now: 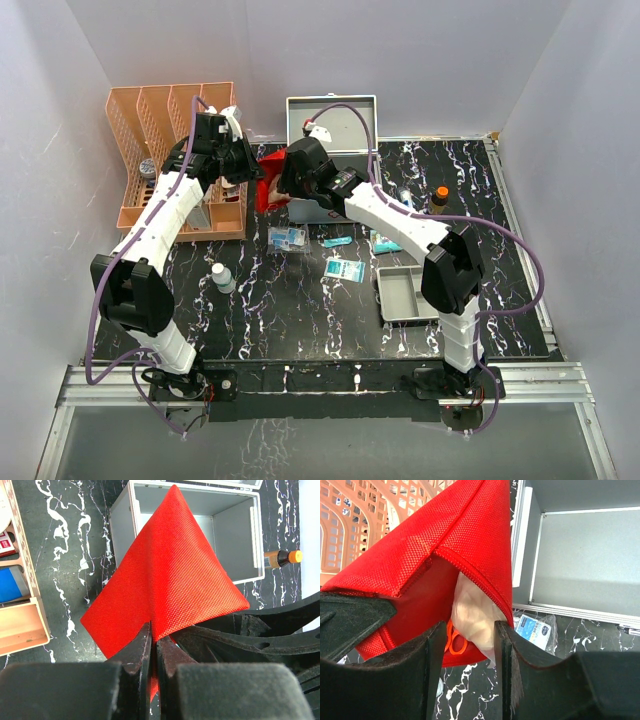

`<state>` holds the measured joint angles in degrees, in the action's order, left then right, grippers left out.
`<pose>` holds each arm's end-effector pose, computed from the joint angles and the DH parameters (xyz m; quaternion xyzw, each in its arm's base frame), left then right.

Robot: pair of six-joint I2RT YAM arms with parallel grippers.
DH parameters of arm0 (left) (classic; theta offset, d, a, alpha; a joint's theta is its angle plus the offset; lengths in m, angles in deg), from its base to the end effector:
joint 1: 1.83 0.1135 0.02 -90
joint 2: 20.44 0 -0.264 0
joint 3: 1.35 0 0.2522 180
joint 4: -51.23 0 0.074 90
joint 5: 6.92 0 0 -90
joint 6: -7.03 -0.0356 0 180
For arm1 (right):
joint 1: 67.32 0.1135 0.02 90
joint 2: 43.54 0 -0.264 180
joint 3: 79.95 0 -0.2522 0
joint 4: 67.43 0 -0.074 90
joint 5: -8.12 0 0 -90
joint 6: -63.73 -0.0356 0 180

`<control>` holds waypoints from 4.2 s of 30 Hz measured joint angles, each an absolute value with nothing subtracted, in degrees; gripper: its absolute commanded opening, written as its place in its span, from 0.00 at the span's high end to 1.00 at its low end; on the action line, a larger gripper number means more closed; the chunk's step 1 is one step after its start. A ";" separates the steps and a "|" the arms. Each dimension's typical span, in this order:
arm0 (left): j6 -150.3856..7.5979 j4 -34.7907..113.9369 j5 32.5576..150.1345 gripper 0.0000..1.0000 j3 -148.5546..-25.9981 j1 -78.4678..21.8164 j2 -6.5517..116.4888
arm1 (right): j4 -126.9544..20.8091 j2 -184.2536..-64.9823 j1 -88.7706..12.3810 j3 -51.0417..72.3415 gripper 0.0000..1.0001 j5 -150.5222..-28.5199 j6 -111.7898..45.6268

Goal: Organize the medicine kit
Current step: Place the medical item at the medicine pouch.

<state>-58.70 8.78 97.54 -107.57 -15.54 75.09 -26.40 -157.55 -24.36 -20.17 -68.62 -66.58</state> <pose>0.3724 -0.1000 0.3660 -0.0188 0.8686 -0.2611 0.4207 0.3476 0.3125 0.3199 0.0331 0.8814 0.2292 0.4118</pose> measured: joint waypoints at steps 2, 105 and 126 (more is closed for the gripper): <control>-58.70 8.80 97.54 1.00 -107.57 -15.54 75.09 | -25.99 -157.55 -24.36 -20.24 0.58 -68.45 -66.56; -57.00 11.75 101.50 1.00 -106.90 -15.28 75.83 | -19.63 -169.60 -24.95 -31.32 0.67 -77.21 -65.62; -56.80 12.69 101.72 1.00 -106.90 -15.06 75.83 | -25.57 -169.90 -25.19 -31.71 0.92 -85.74 -66.21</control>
